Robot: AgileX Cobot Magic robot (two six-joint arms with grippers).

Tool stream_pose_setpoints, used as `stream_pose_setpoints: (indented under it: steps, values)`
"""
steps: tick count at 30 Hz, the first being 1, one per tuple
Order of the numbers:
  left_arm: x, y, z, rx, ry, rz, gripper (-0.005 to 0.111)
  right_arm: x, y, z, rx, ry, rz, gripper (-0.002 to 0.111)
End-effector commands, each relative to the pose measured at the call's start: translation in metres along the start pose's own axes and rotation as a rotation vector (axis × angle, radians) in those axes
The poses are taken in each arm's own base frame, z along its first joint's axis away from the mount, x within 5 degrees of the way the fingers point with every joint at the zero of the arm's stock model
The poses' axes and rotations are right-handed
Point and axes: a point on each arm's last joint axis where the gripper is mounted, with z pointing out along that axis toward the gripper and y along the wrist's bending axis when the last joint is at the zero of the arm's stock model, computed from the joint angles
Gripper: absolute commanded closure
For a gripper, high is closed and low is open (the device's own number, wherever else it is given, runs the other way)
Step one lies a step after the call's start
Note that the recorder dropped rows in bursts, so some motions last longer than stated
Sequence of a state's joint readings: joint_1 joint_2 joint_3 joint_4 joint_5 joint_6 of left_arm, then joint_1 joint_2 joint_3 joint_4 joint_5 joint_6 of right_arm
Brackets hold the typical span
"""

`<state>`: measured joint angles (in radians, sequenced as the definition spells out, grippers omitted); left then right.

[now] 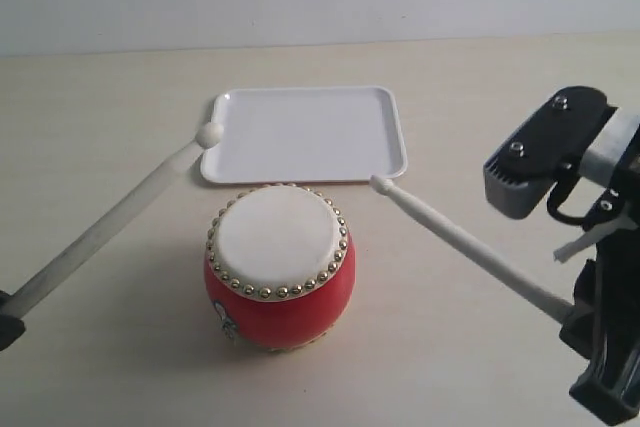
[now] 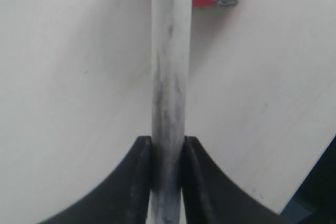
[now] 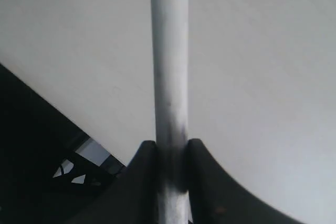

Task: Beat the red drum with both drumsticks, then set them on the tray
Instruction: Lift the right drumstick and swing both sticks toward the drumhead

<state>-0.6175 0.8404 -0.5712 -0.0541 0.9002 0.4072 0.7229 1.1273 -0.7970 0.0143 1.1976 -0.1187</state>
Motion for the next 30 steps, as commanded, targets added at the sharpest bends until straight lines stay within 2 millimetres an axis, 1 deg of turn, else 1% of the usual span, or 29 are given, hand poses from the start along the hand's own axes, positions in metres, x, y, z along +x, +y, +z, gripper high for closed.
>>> stream_pose_setpoints:
  steps: [1, 5, 7, 10, 12, 14, 18, 22, 25, 27, 30]
  values:
    - [0.006, -0.002, -0.006, -0.02, -0.01, 0.026, 0.107, -0.005, 0.012, 0.005, -0.01, -0.035, -0.073, 0.108]
    - [0.009, 0.006, 0.0, -0.091, 0.053, 0.016, 0.107, -0.013, 0.016, 0.017, -0.017, 0.006, -0.099, 0.108]
    - [0.011, 0.01, 0.006, -0.123, 0.114, 0.017, 0.107, -0.019, 0.016, 0.028, -0.019, 0.054, -0.099, 0.108]
    - [0.009, 0.013, 0.014, -0.121, 0.17, 0.047, 0.107, -0.029, 0.015, 0.04, -0.019, 0.086, -0.099, 0.108]
    - [0.008, 0.014, 0.02, -0.104, 0.204, 0.085, 0.107, -0.037, 0.015, 0.041, -0.022, 0.087, -0.098, 0.108]
    - [0.007, 0.015, 0.025, -0.092, 0.227, 0.109, 0.107, -0.042, 0.015, 0.039, -0.022, 0.083, -0.098, 0.108]
    - [-0.004, 0.019, 0.022, -0.103, 0.212, 0.113, 0.107, -0.052, 0.015, 0.027, -0.019, 0.049, -0.098, 0.108]
    - [-0.004, 0.022, 0.021, -0.128, 0.216, 0.136, 0.107, -0.061, 0.015, 0.01, -0.018, 0.022, -0.099, 0.108]
    - [-0.005, 0.022, 0.021, -0.137, 0.207, 0.142, 0.107, -0.064, 0.015, 0.005, -0.022, 0.006, -0.096, 0.108]
    - [-0.007, 0.023, 0.02, -0.143, 0.197, 0.143, 0.107, -0.065, 0.015, 0.011, -0.024, 0.033, -0.095, 0.108]
    - [-0.011, 0.025, 0.017, -0.151, 0.184, 0.144, 0.107, -0.061, 0.016, 0.038, -0.035, 0.169, -0.093, 0.108]
